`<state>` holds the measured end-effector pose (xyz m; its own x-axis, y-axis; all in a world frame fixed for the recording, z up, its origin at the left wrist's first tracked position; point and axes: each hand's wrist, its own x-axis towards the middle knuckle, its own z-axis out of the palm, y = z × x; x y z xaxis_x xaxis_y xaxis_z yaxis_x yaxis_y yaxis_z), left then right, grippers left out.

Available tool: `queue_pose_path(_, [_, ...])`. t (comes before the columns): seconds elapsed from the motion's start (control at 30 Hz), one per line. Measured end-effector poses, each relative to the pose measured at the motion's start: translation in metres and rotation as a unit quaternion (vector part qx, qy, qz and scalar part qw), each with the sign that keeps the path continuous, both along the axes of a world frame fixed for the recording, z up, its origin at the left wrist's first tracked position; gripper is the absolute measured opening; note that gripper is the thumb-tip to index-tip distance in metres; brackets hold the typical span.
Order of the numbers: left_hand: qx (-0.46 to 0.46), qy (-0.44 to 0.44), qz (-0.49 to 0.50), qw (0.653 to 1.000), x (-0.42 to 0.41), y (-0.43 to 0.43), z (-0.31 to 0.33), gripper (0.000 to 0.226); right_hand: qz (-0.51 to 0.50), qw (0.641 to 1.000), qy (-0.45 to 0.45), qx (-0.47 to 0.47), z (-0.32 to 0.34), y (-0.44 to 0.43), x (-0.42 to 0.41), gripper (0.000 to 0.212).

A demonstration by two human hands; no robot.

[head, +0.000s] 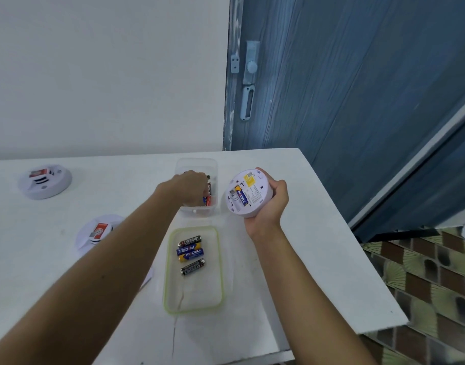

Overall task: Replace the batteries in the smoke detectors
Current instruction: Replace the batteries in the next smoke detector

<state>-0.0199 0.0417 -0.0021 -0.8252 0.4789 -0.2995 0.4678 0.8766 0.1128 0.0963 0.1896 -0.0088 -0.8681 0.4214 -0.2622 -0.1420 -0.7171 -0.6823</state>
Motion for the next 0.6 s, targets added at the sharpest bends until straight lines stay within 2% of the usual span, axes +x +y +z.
queue_pose_path(0.13, [0.023, -0.001, -0.004, 1.000, 0.004, 0.003, 0.006, 0.009, 0.001, 1.000, -0.006, -0.001, 0.001, -0.002, -0.001, 0.052])
queue_pose_path(0.33, [0.006, -0.023, -0.019, 1.000, 0.007, 0.000, 0.014, 0.023, 0.000, 1.000, 0.001, -0.002, -0.001, -0.003, 0.000, 0.046])
queue_pose_path(0.43, [0.015, -0.025, -0.031, 0.999, 0.011, -0.002, 0.019, 0.021, -0.003, 1.000, 0.004, -0.001, 0.000, -0.005, 0.000, 0.042])
queue_pose_path(0.6, [0.084, -0.019, -0.027, 0.996, 0.019, -0.002, 0.021, 0.014, -0.003, 1.000, 0.007, -0.004, 0.004, -0.009, 0.002, 0.044])
